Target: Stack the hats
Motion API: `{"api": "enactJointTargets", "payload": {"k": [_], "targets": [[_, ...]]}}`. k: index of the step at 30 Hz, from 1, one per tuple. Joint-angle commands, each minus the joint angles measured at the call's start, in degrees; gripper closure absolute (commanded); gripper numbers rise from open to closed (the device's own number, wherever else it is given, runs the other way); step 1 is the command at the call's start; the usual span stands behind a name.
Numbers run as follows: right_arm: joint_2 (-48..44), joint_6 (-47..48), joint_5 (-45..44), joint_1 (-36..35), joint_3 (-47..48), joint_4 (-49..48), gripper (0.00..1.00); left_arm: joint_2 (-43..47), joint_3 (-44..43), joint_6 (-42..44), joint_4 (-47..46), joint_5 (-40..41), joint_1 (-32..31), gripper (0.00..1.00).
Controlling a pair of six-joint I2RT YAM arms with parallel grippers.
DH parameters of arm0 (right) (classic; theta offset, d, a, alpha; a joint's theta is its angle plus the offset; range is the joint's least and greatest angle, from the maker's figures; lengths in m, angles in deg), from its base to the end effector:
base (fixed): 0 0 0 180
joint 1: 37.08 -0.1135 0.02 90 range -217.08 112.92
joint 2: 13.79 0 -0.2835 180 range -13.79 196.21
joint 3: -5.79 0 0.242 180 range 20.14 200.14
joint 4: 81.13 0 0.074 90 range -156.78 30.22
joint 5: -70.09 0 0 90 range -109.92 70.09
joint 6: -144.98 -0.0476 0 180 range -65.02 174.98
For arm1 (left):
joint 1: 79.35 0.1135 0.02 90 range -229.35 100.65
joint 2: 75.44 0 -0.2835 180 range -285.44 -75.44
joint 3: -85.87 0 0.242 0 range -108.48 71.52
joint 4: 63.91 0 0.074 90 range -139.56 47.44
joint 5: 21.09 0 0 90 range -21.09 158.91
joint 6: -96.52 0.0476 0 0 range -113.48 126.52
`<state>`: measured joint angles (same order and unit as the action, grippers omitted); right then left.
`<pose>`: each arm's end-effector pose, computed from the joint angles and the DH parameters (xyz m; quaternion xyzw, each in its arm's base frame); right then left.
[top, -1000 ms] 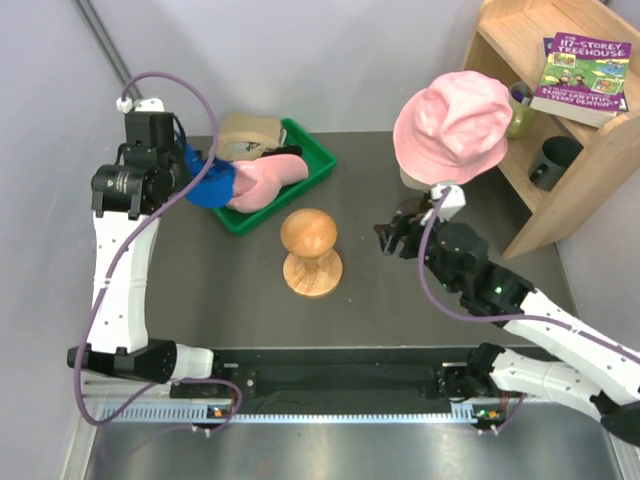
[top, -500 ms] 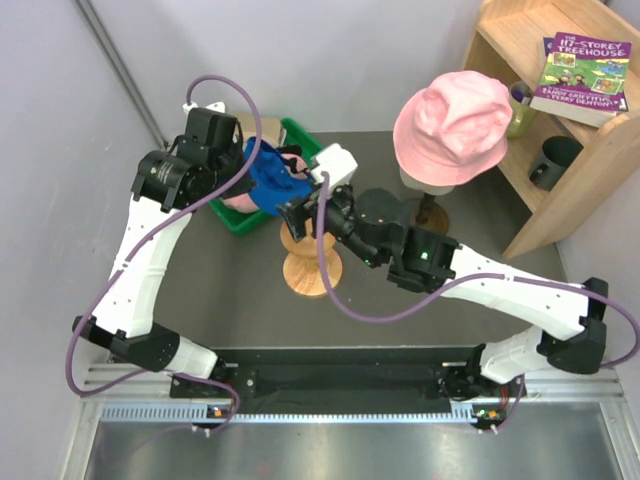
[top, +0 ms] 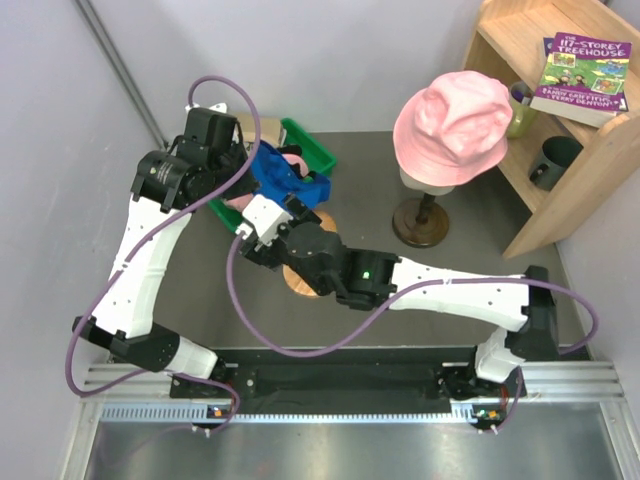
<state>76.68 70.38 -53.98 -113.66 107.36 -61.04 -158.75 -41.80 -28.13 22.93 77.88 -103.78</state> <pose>0.1122 0.3555 0.4259 -0.3907 0.6420 0.1243 0.6479 0.2300 -0.0963 0.4825 -0.1127 0.9060 -0.1358 0.3847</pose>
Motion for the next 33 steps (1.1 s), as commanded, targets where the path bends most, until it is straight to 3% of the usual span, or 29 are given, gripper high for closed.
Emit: {"api": "enactJointTargets", "payload": {"k": [1, 5, 9, 11, 12, 15, 18, 19, 22, 23, 33], "targets": [[2.9, 7.5, -7.9, -0.9, 4.8, -1.6, 0.22, 0.4, -2.5, -1.0, -1.8, -2.3, -0.2, 1.00], [5.8, 12.4, -12.6, -0.8, 5.9, -4.2, 0.27, 1.1, -2.5, -1.3, -1.6, -2.2, -0.1, 1.00], [8.7, 14.7, -13.8, -0.2, 7.8, -4.4, 0.37, 1.7, -2.2, -1.6, -1.4, -2.8, -0.1, 1.00], [9.5, 14.5, -14.4, 0.4, 8.7, -3.9, 0.49, 1.9, -2.0, -1.6, -1.4, -2.8, -0.1, 1.00], [9.6, 13.7, -14.4, 0.9, 8.8, -3.5, 0.66, 1.9, -2.0, -1.6, -1.4, -2.6, -0.1, 1.00], [9.5, 11.0, -14.0, 1.9, 9.3, -1.6, 1.00, 2.5, -1.8, -1.6, -1.8, -2.6, -0.1, 1.00], [7.7, 8.2, -12.9, 3.3, 8.0, -0.4, 1.00, 3.6, -1.8, -1.6, -3.7, -2.4, 0.0, 0.86], [7.0, 7.5, -12.6, 3.6, 7.4, -0.5, 1.00, 3.7, -2.1, -1.6, -4.0, -2.1, 0.1, 0.51], [3.4, 3.4, -11.5, 6.1, 5.3, 0.1, 1.00, 3.2, -4.6, -1.1, -4.1, -1.7, 0.8, 0.09], [1.5, 2.4, -10.7, 6.9, 4.5, 0.7, 1.00, 2.9, -6.3, -0.9, -3.9, -1.2, 1.1, 0.01], [-14.2, -15.0, -0.8, 14.1, 0.1, 5.7, 1.00, 6.6, -3.8, 4.6, -5.2, 6.4, 3.9, 0.01]]}}
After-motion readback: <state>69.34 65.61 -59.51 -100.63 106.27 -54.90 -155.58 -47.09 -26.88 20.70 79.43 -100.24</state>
